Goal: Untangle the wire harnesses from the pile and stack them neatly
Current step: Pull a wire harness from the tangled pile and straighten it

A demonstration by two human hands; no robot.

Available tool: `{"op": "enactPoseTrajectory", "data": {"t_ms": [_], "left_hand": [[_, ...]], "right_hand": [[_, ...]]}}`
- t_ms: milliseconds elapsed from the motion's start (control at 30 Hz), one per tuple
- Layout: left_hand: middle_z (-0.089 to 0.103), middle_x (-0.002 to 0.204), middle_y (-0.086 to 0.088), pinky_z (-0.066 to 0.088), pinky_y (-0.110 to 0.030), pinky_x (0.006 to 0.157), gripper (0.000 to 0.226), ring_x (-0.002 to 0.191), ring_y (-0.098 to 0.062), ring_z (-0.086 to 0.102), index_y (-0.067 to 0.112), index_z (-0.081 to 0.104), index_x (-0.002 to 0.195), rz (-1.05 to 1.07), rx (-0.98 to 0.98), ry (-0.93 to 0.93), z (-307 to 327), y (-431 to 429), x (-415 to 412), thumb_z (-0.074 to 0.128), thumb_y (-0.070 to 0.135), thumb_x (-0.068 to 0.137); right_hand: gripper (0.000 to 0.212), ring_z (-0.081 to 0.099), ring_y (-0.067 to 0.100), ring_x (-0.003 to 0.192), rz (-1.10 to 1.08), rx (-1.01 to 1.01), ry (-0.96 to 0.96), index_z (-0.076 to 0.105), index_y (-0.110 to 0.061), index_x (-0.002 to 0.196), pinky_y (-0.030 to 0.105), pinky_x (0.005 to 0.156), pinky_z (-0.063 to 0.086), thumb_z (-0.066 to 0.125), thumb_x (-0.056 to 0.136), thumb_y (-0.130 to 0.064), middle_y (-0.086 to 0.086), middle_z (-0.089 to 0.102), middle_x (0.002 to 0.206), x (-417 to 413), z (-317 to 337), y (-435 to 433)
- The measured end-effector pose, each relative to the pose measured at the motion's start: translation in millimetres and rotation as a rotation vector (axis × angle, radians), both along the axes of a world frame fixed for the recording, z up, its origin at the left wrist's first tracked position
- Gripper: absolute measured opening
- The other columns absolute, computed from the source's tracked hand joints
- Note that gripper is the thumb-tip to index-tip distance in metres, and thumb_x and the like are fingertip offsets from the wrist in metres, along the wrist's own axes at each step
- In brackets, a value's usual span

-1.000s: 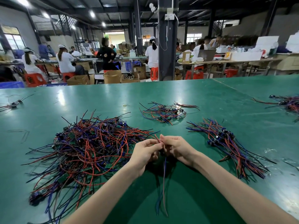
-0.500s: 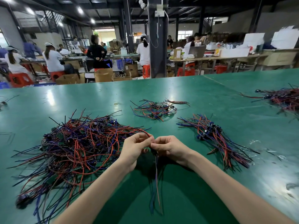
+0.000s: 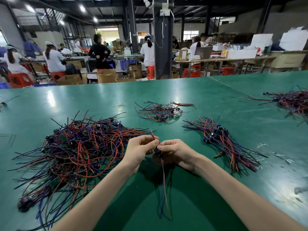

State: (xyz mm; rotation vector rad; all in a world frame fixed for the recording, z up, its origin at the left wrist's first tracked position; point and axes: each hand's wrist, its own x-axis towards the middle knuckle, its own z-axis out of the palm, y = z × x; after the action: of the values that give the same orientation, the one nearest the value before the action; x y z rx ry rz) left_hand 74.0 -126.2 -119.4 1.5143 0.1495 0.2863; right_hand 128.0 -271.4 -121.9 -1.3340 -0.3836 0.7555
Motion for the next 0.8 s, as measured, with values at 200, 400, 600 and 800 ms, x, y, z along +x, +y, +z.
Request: {"op": "enactPoseTrajectory", "data": {"t_ms": [200, 400, 600, 800], "left_hand": [[0.071, 0.066, 0.006, 0.047, -0.012, 0.056, 0.011, 0.061, 0.0, 0.061, 0.011, 0.072, 0.084, 0.06, 0.131, -0.099, 3.6, -0.5, -3.4, 0.071, 0.001, 0.08], [0.07, 0.067, -0.002, 0.048, -0.016, 0.055, 0.011, 0.059, -0.005, 0.059, 0.01, 0.073, 0.078, 0.105, 0.196, -0.125, 2.4, -3.7, -3.9, 0.071, 0.0, 0.079], [0.066, 0.062, -0.001, 0.047, -0.018, 0.055, 0.004, 0.051, -0.002, 0.051, 0.006, 0.074, 0.077, 0.134, 0.545, -0.235, -0.8, -5.0, -3.3, 0.075, 0.002, 0.077], [0.068, 0.065, 0.002, 0.052, -0.021, 0.059, 0.003, 0.056, -0.005, 0.058, 0.01, 0.073, 0.077, 0.196, 0.643, -0.306, -3.0, -6.6, -4.8, 0.074, 0.008, 0.08]], "right_hand": [[0.011, 0.067, 0.023, 0.057, -0.05, -0.015, -0.016, 0.064, -0.002, 0.079, 0.032, 0.06, 0.058, 0.057, 0.088, -0.001, 0.014, 0.069, 0.069, -0.8, 0.3, 3.3], [0.025, 0.061, 0.021, 0.05, -0.114, -0.041, -0.058, 0.061, -0.007, 0.063, 0.029, 0.052, 0.055, 0.055, 0.086, 0.0, 0.01, 0.061, 0.06, -5.1, -0.9, 6.6], [0.03, 0.055, 0.019, 0.038, -0.178, -0.111, -0.098, 0.056, -0.008, 0.058, 0.022, 0.036, 0.044, 0.047, 0.083, 0.005, 0.006, 0.055, 0.049, -9.0, -0.2, 10.9], [0.027, 0.052, 0.02, 0.036, -0.203, -0.115, -0.087, 0.056, -0.007, 0.058, 0.019, 0.034, 0.04, 0.047, 0.083, 0.001, 0.011, 0.055, 0.049, -11.6, 1.4, 8.5]]}}
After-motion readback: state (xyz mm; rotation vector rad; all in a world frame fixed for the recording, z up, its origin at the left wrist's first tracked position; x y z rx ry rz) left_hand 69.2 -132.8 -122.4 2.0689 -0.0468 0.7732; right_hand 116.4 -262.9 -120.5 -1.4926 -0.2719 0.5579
